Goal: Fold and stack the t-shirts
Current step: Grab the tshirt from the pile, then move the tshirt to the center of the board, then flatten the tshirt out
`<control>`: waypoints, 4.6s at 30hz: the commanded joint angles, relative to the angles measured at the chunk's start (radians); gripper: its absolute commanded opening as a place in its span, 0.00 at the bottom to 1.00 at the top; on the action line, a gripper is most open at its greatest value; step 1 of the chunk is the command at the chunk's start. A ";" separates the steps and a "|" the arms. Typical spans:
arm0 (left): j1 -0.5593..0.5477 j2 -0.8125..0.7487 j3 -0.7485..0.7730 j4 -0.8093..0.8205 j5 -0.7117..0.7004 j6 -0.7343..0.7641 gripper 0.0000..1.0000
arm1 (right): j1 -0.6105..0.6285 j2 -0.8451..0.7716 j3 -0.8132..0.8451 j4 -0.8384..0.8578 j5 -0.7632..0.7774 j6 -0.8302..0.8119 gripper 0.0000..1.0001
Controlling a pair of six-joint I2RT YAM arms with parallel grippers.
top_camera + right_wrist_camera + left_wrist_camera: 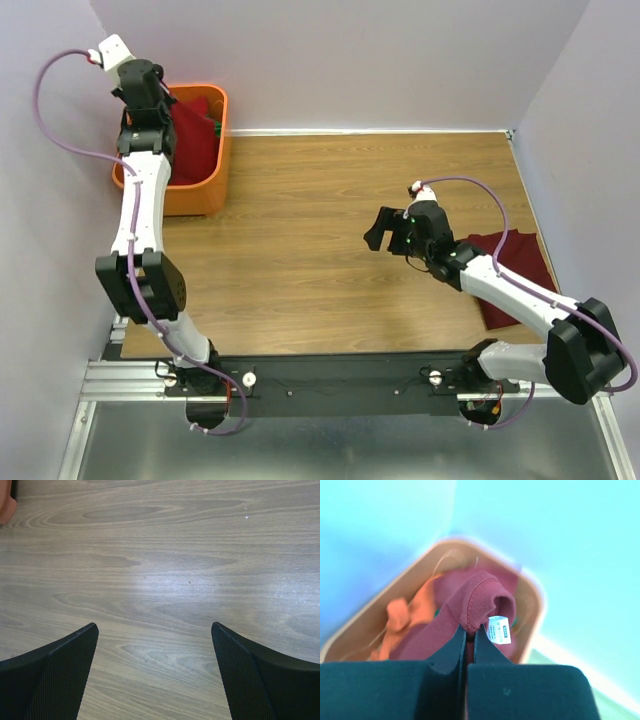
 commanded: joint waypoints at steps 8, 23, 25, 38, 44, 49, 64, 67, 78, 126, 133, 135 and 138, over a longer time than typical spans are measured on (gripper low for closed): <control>0.011 -0.269 -0.007 0.281 0.258 -0.019 0.00 | -0.004 0.034 0.017 0.020 -0.036 0.005 1.00; 0.009 -0.551 -0.048 0.649 0.525 -0.146 0.00 | -0.003 0.032 0.011 0.049 -0.053 0.003 1.00; 0.008 -0.569 -0.054 0.672 0.557 -0.180 0.00 | -0.001 0.029 0.010 0.047 -0.053 0.003 1.00; -0.280 -0.520 -0.172 0.717 0.547 -0.123 0.00 | -0.003 -0.003 0.005 0.049 -0.031 0.023 1.00; -0.509 -0.438 -0.371 0.744 0.458 -0.116 0.00 | -0.003 -0.130 -0.010 0.029 0.038 0.043 1.00; -0.727 -0.294 -0.517 0.767 0.390 -0.108 0.00 | -0.003 -0.262 -0.015 -0.020 0.111 0.060 1.00; -0.914 -0.210 -0.795 0.780 0.390 -0.218 0.55 | -0.003 -0.321 -0.010 -0.072 0.239 0.080 1.00; -0.856 -0.296 -0.853 0.621 0.289 -0.299 0.55 | -0.003 -0.245 0.014 -0.072 0.239 0.077 1.00; -0.758 -0.484 -1.152 0.295 0.043 -0.543 0.51 | -0.003 -0.008 0.025 -0.100 0.139 0.107 0.90; -0.801 -0.445 -1.300 0.094 -0.004 -0.593 0.36 | 0.075 0.269 0.143 -0.092 0.159 0.040 0.61; -0.805 -0.399 -1.300 0.178 0.062 -0.528 0.27 | 0.075 0.298 0.152 -0.095 0.156 0.040 0.49; -0.805 -0.387 -1.297 0.184 0.066 -0.522 0.18 | 0.075 0.299 0.155 -0.095 0.159 0.038 0.45; -0.807 -0.376 -1.294 0.195 0.073 -0.511 0.05 | 0.075 0.301 0.166 -0.098 0.167 0.032 0.35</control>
